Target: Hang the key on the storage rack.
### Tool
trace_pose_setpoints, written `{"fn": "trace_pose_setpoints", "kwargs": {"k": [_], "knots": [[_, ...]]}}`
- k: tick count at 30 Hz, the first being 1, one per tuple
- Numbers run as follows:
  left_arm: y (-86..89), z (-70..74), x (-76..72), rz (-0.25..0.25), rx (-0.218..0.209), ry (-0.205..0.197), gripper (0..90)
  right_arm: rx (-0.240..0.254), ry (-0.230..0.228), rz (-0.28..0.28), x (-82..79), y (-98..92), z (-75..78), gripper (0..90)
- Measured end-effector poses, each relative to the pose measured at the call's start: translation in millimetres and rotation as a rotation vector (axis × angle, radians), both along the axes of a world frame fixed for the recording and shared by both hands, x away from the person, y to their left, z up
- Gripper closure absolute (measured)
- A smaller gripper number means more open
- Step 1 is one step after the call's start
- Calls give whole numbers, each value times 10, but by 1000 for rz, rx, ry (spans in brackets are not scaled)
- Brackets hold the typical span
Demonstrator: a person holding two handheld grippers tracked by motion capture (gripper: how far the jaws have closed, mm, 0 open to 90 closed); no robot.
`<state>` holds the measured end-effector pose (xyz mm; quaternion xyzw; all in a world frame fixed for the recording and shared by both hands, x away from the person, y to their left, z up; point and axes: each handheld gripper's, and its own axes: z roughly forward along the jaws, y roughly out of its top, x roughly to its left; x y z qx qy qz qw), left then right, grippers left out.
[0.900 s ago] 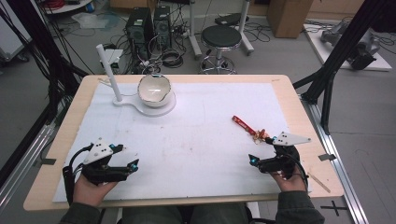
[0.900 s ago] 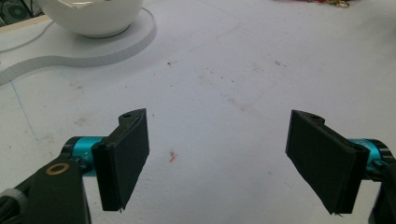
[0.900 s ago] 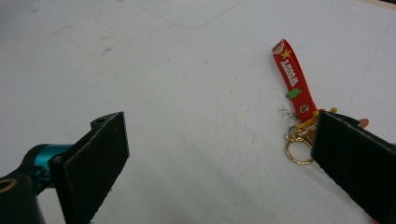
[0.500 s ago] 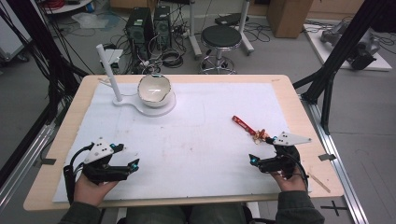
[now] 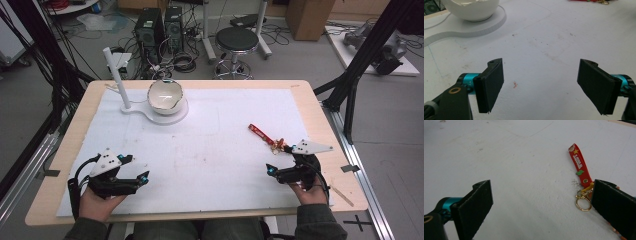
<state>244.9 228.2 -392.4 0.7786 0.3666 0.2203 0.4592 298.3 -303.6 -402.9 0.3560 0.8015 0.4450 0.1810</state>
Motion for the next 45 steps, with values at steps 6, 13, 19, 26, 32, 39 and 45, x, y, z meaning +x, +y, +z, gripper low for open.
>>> {"fn": "trace_pose_setpoints", "kwargs": {"k": [6, 13, 19, 26, 32, 39, 45], "knots": [[-15, 0, 8, 0, -1, -3, 217, -21, 2, -9, 90, -6, 110, 41], [2, 11, 11, 1, -7, -5, 216, -50, 5, -22, 254, -39, 260, 42], [6, 5, 23, -6, -10, 2, 217, -65, 24, -20, 475, -49, 409, 50], [8, 10, 19, 8, -15, -3, 219, -101, 40, -18, 708, -23, 566, 64], [14, 13, 23, 10, -15, -5, 219, -122, 110, -22, 942, -27, 574, 130], [5, 4, 35, 7, -14, 0, 218, -123, 179, -32, 1166, -46, 463, 176], [10, 2, 41, 4, -13, 2, 218, -173, 243, -24, 1311, 3, 313, 268]]}}
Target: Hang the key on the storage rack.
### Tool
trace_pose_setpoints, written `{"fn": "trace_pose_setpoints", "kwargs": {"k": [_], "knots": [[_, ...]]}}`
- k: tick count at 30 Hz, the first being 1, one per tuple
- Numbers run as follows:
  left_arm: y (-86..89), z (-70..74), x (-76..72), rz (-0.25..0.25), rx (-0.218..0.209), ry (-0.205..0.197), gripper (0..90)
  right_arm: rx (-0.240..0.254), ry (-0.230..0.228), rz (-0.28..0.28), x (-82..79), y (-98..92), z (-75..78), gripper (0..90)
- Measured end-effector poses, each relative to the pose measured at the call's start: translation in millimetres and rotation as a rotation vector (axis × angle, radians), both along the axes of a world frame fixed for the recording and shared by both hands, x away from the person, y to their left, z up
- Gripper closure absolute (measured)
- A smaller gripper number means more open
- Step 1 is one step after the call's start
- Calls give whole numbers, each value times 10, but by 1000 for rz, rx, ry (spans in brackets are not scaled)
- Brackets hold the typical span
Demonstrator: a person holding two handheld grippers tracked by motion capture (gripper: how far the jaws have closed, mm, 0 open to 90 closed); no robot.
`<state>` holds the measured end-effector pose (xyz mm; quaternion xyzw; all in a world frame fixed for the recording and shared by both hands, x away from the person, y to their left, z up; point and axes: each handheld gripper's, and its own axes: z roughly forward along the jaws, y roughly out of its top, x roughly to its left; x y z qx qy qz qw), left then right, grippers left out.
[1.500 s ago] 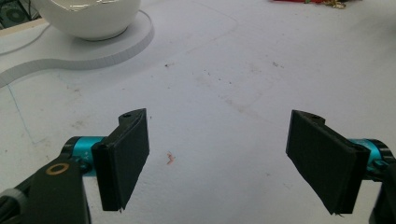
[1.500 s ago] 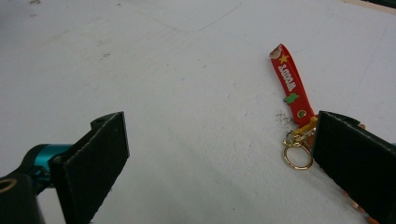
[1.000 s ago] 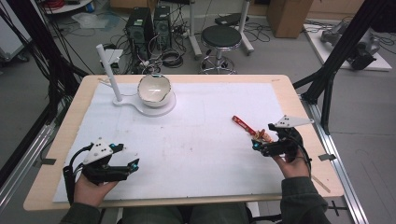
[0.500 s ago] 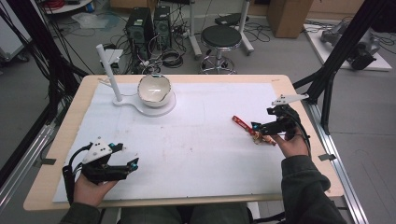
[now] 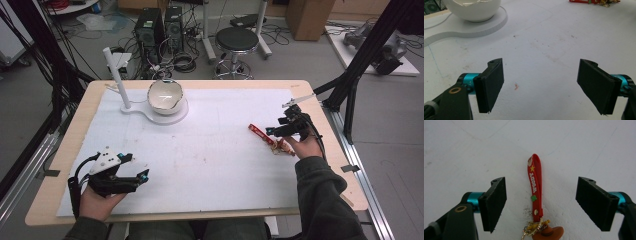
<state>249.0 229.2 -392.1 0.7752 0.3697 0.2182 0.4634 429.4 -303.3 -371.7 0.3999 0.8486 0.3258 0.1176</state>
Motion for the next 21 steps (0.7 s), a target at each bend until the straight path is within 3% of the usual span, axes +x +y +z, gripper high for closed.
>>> {"fn": "trace_pose_setpoints", "kwargs": {"k": [7, 9, 13, 21], "knots": [[-4, 0, -3, -1, -1, 0, 219, -41, 59, 31, 117, 43, -192, 424], [-6, -2, -1, 0, -4, -2, 219, -65, 101, 38, 152, 59, -254, 490], [-6, -1, 2, -2, -3, -2, 219, -83, 123, 47, 182, 86, -298, 574], [-6, 0, 1, 0, -6, -2, 218, -115, 152, 44, 217, 113, -365, 656]]}}
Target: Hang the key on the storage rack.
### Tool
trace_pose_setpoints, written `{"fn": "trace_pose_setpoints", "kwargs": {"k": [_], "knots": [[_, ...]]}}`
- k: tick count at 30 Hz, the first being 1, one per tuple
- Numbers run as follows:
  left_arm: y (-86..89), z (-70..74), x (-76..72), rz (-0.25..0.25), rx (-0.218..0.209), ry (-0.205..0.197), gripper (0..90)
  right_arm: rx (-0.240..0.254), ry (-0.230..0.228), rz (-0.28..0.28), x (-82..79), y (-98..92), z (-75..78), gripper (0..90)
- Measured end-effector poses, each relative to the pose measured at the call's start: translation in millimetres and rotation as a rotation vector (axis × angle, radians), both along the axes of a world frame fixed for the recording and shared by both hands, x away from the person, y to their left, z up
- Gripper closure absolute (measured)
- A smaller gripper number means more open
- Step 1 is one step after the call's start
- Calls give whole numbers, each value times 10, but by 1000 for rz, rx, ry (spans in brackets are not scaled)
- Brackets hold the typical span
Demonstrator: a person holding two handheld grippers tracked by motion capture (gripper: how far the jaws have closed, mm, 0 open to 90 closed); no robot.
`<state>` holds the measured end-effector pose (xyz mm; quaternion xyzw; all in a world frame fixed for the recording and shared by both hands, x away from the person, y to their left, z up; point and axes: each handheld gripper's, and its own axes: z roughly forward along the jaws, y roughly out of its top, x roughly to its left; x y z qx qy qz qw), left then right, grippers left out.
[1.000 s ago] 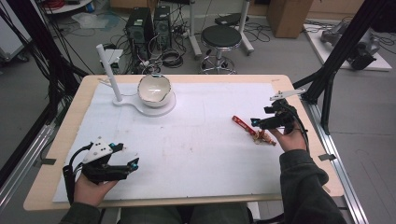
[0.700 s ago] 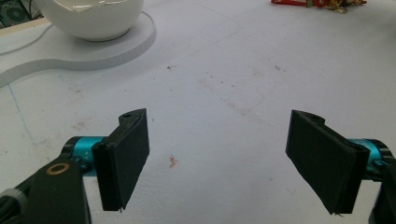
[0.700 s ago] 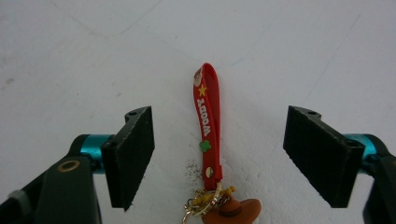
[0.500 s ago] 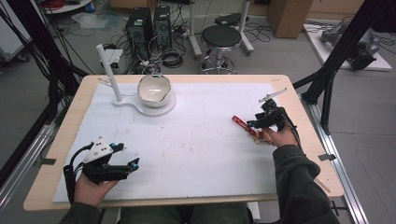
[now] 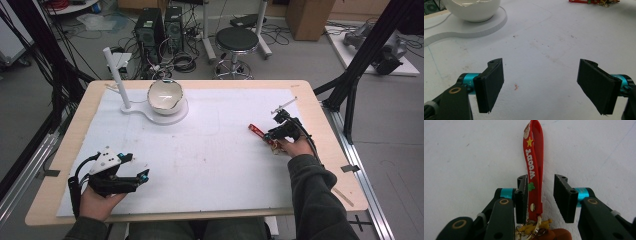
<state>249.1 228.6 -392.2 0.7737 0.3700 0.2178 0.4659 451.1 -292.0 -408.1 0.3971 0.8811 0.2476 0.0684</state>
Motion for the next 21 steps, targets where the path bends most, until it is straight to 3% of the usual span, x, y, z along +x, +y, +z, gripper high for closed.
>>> {"fn": "trace_pose_setpoints", "kwargs": {"k": [11, 21], "knots": [[0, 7, 0, -4, 3, -2, 218, -25, 55, 14, 1, 44, -55, 678], [-9, 12, -6, 0, 3, -5, 218, -36, 40, 66, -84, 125, 3, 719]]}}
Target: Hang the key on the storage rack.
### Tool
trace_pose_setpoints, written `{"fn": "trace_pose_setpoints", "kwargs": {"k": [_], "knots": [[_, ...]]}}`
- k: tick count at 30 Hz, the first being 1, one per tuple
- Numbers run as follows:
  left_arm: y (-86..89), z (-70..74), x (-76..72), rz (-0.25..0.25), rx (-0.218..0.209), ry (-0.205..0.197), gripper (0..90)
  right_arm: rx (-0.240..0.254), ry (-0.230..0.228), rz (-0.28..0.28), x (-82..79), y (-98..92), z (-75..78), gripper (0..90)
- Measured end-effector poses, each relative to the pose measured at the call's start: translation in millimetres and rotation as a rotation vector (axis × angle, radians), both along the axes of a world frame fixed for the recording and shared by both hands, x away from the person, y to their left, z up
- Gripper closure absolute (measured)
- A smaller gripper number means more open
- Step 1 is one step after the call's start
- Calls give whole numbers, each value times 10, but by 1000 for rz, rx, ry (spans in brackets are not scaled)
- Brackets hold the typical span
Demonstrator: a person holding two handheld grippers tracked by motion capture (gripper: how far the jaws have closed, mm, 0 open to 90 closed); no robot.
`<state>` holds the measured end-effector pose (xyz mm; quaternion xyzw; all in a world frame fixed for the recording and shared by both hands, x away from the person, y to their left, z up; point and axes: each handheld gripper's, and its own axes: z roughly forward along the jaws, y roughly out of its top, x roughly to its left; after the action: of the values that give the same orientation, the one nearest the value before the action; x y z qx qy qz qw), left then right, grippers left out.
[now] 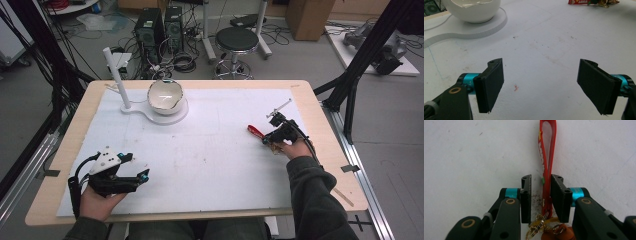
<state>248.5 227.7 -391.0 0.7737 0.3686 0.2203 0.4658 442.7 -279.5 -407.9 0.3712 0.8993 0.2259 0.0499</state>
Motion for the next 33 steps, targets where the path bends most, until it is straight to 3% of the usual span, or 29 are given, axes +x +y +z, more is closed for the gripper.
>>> {"fn": "trace_pose_setpoints", "kwargs": {"k": [7, 12, 25, 33], "knots": [[-5, 1, 3, -7, 3, 0, 218, -50, -8, 16, -19, 49, -12, 735], [-4, -1, 4, -4, 1, 2, 218, -72, -14, -2, 14, 86, -47, 786], [-3, 4, 2, -8, 5, -3, 218, -70, -14, -10, 24, 97, -42, 849], [3, 6, 2, -3, -1, -2, 218, 16, -53, 9, -53, 94, 76, 853]]}}
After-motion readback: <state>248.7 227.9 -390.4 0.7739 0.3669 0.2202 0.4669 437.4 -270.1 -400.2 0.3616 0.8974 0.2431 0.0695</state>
